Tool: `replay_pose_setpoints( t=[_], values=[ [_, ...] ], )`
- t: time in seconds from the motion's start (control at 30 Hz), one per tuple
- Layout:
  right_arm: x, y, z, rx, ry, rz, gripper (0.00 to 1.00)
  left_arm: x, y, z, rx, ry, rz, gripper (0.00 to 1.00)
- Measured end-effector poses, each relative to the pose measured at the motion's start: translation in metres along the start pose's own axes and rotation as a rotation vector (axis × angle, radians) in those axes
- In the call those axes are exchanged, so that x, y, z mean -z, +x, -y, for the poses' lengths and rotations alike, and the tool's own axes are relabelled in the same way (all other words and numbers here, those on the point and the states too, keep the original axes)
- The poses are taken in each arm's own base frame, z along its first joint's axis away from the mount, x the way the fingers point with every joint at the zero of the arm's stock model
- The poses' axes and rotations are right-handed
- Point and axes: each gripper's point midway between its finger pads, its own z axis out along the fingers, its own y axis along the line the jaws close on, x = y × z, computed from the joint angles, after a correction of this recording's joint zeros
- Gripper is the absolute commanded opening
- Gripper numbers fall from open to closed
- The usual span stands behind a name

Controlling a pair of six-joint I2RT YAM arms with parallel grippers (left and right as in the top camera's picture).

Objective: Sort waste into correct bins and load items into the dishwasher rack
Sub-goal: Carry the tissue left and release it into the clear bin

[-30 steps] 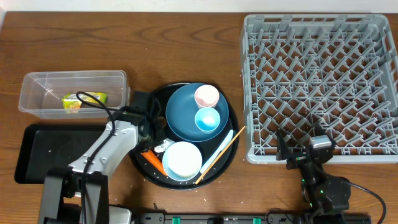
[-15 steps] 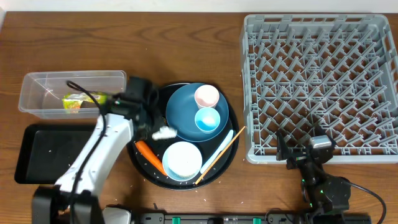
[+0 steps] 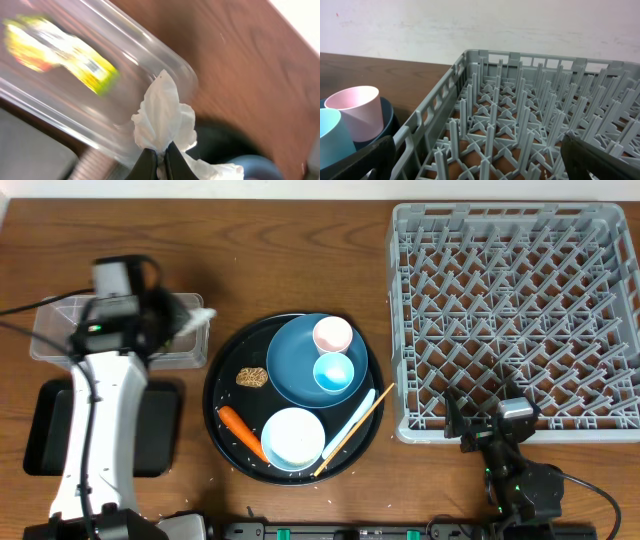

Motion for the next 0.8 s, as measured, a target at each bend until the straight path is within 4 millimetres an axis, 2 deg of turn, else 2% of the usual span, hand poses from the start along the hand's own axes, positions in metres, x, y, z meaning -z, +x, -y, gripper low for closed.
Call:
replay_pose_setpoints(
  t=[0.1,0.23,0.33,0.4,0.43,0.47,0.67,0.8],
  values=[
    [0.0,0.0,0.0,0.0,0.0,0.0,0.99,-0.007,-0.028,-0.025,0.068,-0.033,0.063,0.06],
    [0.0,0.0,0.0,0.0,0.0,0.0,0.99,-0.034,-0.041,-0.046,0.112,-0.07,0.068,0.06],
    [0.0,0.0,0.0,0.0,0.0,0.0,0.99,-0.059,-0.037,-0.057,0.119,-0.097,0.033,0.3],
    [0.0,0.0,0.0,0.0,0.0,0.0,0.99,-0.07,-0.032,-0.061,0.123,-0.112,0.007,0.4],
    [0.0,0.0,0.0,0.0,0.0,0.0,0.99,-0.075,-0.031,-0.063,0.13,-0.116,-0.001,0.55],
    [0.0,0.0,0.0,0.0,0.0,0.0,0.99,-0.076,-0.031,-0.063,0.123,-0.117,-0.001,0.64],
    [0.0,0.0,0.0,0.0,0.0,0.0,0.99,-0.068,-0.038,-0.059,0.105,-0.1,0.028,0.65],
    [0.0,0.0,0.0,0.0,0.0,0.0,0.99,-0.044,-0.042,-0.05,0.09,-0.076,0.059,0.57]
  ],
)
